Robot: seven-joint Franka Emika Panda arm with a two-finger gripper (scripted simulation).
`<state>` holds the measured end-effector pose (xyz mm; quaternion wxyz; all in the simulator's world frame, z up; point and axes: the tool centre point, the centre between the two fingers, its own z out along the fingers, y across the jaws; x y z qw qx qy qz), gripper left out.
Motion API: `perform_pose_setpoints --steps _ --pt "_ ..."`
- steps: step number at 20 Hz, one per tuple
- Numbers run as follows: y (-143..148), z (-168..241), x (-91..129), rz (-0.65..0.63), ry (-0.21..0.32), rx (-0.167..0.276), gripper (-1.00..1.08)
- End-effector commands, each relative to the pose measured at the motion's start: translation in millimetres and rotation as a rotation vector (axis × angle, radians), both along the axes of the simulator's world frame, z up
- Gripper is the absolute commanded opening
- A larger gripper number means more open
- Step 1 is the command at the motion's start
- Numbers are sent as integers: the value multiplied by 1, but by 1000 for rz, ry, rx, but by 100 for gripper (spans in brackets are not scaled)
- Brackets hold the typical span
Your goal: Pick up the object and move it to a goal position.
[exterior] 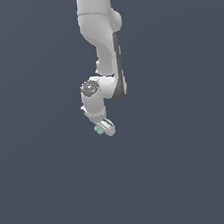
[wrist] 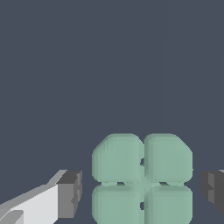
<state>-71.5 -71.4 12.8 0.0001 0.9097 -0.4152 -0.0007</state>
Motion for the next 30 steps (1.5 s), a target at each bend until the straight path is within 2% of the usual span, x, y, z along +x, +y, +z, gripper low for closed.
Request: perform_pose_setpoints --steps 1,3,4,19,24,30 --pt "0 -5 1 0 -1 0 100" --pt "0 -6 1 0 -1 0 100" --pt "0 -6 1 0 -1 0 -100" --pt "7 2 0 -4 -2 1 -100" --pt "30 17 -1 -4 -2 1 -100" --pt "75 48 -3 -4 -1 1 -100"
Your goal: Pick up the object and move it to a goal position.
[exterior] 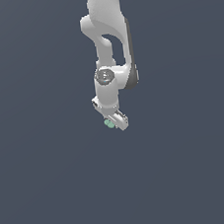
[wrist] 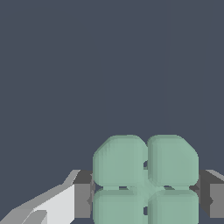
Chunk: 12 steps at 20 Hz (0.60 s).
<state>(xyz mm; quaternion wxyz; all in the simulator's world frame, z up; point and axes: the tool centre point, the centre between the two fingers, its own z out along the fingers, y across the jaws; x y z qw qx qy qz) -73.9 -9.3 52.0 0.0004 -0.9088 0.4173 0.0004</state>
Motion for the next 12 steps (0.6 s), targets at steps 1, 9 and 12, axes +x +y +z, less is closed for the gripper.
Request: perform_pose_setpoints --steps 1,9,12 --pt "22 15 -1 1 0 0 -100" --pt "107 73 -3 2 -1 -2 -100" --pt "139 95 -3 2 -1 -3 -100"
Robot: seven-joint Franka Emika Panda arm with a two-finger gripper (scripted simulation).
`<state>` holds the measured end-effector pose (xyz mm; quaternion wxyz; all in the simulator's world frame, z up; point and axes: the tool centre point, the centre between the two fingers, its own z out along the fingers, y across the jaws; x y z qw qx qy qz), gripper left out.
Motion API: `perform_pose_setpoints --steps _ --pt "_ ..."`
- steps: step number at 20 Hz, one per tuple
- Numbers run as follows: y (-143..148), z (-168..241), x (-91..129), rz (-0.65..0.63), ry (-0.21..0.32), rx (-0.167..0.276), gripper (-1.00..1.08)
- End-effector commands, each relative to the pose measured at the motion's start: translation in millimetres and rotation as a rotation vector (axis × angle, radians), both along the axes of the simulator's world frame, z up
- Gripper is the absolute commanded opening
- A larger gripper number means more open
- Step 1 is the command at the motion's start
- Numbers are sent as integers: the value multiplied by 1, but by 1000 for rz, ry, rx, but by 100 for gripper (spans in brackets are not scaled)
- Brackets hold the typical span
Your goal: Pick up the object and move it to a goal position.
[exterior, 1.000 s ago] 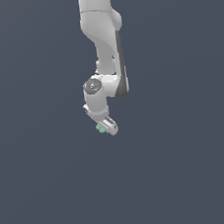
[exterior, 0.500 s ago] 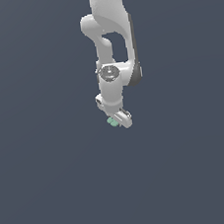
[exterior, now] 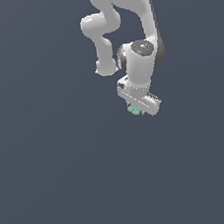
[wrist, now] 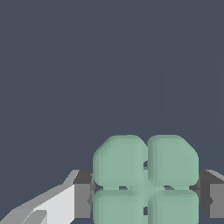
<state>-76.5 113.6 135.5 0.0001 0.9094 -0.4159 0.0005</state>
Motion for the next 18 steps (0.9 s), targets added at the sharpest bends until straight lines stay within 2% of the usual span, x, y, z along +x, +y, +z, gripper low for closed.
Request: perform_pose_setpoints --steps 1,10,18 --pt "26 18 -1 -1 0 -1 -100" --pt "93 64 0 0 0 -1 -100" --pt "112 75 2 1 1 0 -100"
